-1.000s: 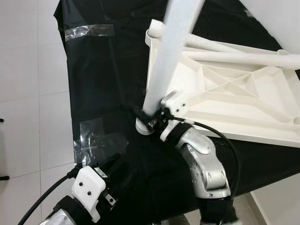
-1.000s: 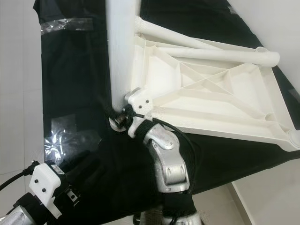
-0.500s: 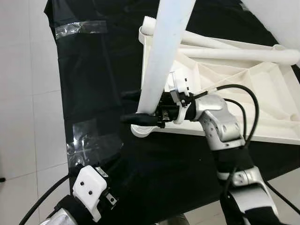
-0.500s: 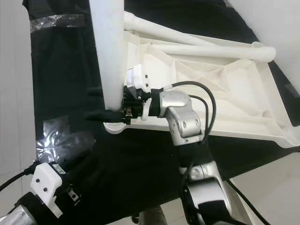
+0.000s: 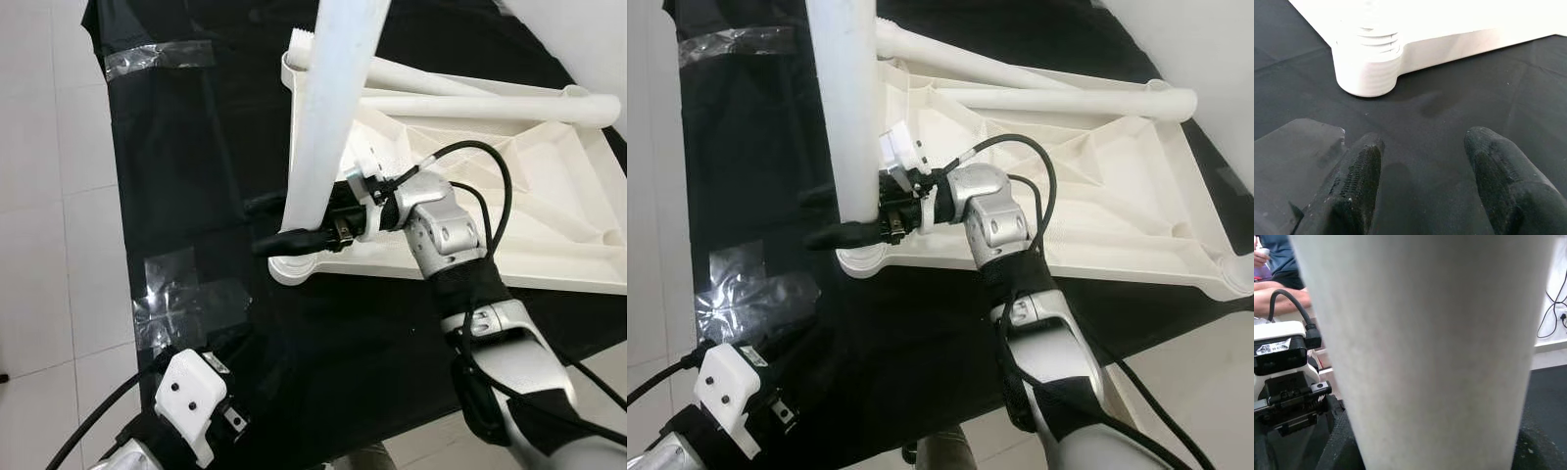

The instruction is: Building children table

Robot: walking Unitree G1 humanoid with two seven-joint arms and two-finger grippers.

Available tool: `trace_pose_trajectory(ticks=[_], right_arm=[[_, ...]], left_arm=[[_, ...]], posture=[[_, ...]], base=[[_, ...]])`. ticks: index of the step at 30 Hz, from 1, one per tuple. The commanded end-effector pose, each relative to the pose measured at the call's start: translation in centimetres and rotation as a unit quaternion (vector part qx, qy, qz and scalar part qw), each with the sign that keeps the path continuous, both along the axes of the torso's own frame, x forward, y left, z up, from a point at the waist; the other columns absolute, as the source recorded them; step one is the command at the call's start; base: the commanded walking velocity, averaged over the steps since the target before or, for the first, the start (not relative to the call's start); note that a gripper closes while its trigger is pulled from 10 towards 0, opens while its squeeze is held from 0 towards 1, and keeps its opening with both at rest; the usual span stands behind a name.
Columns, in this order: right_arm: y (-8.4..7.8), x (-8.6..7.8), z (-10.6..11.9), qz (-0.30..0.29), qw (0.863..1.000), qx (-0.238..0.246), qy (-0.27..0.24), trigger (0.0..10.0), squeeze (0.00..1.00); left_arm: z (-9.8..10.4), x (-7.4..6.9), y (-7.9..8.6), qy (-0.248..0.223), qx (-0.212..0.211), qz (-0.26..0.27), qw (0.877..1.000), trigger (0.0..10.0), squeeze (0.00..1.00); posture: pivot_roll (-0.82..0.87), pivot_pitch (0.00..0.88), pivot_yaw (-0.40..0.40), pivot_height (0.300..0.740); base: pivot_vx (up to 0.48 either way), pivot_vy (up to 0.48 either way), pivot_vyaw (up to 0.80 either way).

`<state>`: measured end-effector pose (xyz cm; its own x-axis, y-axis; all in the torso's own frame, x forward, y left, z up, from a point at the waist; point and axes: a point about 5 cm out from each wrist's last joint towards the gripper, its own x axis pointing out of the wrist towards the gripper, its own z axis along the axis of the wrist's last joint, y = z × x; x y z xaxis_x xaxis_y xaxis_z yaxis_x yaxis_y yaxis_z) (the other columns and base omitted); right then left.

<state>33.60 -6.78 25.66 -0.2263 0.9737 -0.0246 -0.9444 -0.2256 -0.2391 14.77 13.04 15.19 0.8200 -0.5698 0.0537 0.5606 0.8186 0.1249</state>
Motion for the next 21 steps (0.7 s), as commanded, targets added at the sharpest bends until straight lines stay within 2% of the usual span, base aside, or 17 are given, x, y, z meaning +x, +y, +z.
trace_pose_trajectory(ticks=[1,2,3,4,6,7,8,9,10,11,12,13,14,15,16,19,21], right_arm=[[-0.8,-0.1,-1.5,-0.012,0.999,0.013,0.038,0.0,0.0],[-1.0,-0.1,-1.6,-0.022,0.999,0.019,0.037,0.0,0.0],[-1.4,-0.1,-2.0,-0.056,0.997,0.031,0.035,0.0,0.0],[-1.4,-0.1,-2.0,-0.056,0.997,0.031,0.035,0.0,0.0],[-1.7,-0.1,-3.1,-0.163,0.984,0.057,0.036,0.0,0.0],[-1.7,-0.1,-3.1,-0.163,0.984,0.057,0.036,0.0,0.0],[-1.4,-0.3,-3.9,-0.238,0.968,0.069,0.044,0.0,0.0],[-1.2,-0.4,-4.3,-0.284,0.955,0.076,0.049,0.0,0.0],[-1.2,-0.4,-4.3,-0.284,0.955,0.076,0.049,0.0,0.0],[0.1,-2.1,-6.3,-0.38,0.918,0.085,0.073,0.0,0.0],[0.1,-2.1,-6.3,-0.38,0.918,0.085,0.073,0.0,0.0],[0.8,-3.5,-7.6,-0.45,0.885,0.087,0.087,0.0,0.0],[1.1,-4.2,-8.2,-0.49,0.861,0.092,0.099,0.0,0.0],[1.1,-4.2,-8.2,-0.49,0.861,0.092,0.099,0.0,0.0],[1.3,-4.4,-8.3,-0.509,0.849,0.095,0.1,0.0,0.0],[1.4,-4.1,-8.2,-0.505,0.852,0.097,0.099,0.0,0.0],[1.5,-3.4,-7.8,-0.494,0.859,0.099,0.087,0.0,0.0]], left_arm=[[-0.3,-0.5,-0.3,0.015,-0.002,-0.004,1.0,10.0,0.0],[-0.3,-0.5,-0.3,0.015,-0.003,-0.004,1.0,10.0,0.0],[-0.2,-0.6,-0.3,0.015,-0.003,-0.004,1.0,10.0,0.0],[-0.2,-0.6,-0.3,0.015,-0.003,-0.004,1.0,10.0,0.0],[-0.2,-0.6,-0.3,0.015,-0.003,-0.005,1.0,10.0,0.0],[-0.2,-0.6,-0.3,0.015,-0.003,-0.005,1.0,10.0,0.0],[-0.1,-0.7,-0.2,0.015,-0.004,-0.006,1.0,10.0,0.0],[-0.1,-0.7,-0.2,0.015,-0.004,-0.006,1.0,10.0,0.0],[-0.1,-0.7,-0.2,0.015,-0.004,-0.006,1.0,10.0,0.0],[-0.1,-0.7,-0.1,0.015,-0.004,-0.007,1.0,10.0,0.0],[-0.1,-0.7,-0.1,0.015,-0.004,-0.007,1.0,10.0,0.0],[-0.1,-0.7,0.0,0.016,-0.003,-0.007,1.0,10.0,0.0],[-0.2,-0.6,0.1,0.016,-0.002,-0.007,1.0,10.0,0.0],[-0.2,-0.6,0.1,0.016,-0.002,-0.007,1.0,10.0,0.0],[-0.3,-0.5,0.2,0.017,-0.001,-0.008,1.0,10.0,0.0],[-0.4,-0.4,0.2,0.017,-0.001,-0.008,1.0,10.0,0.0],[-0.5,-0.2,0.1,0.015,0.0,-0.008,1.0,10.0,0.0]], posture=[[0.25,0.343,-0.155,0.74],[0.25,0.343,-0.155,0.74],[0.24,0.347,-0.157,0.74],[0.24,0.347,-0.157,0.74],[0.23,0.353,-0.163,0.74],[0.23,0.353,-0.163,0.74],[0.23,0.357,-0.169,0.74],[0.23,0.357,-0.169,0.74],[0.23,0.357,-0.169,0.74],[0.21,0.36,-0.164,0.74],[0.21,0.36,-0.164,0.74],[0.21,0.359,-0.158,0.74],[0.21,0.338,-0.155,0.74],[0.21,0.338,-0.155,0.74],[0.21,0.336,-0.156,0.74],[0.21,0.336,-0.161,0.74],[0.22,0.324,-0.171,0.74]], base=[[0.0,0.0,0.0],[0.0,0.0,0.0],[0.0,0.0,0.0],[0.0,0.0,0.0],[0.0,0.0,0.0],[0.0,0.0,0.0],[0.0,0.0,0.0],[0.0,0.0,0.0],[0.0,0.0,0.0],[0.0,0.0,0.0],[0.0,0.0,0.0],[0.0,0.0,0.0],[0.0,0.0,0.0],[0.0,0.0,0.0],[0.0,0.0,0.0],[0.0,0.0,0.0],[0.0,0.0,0.0]])
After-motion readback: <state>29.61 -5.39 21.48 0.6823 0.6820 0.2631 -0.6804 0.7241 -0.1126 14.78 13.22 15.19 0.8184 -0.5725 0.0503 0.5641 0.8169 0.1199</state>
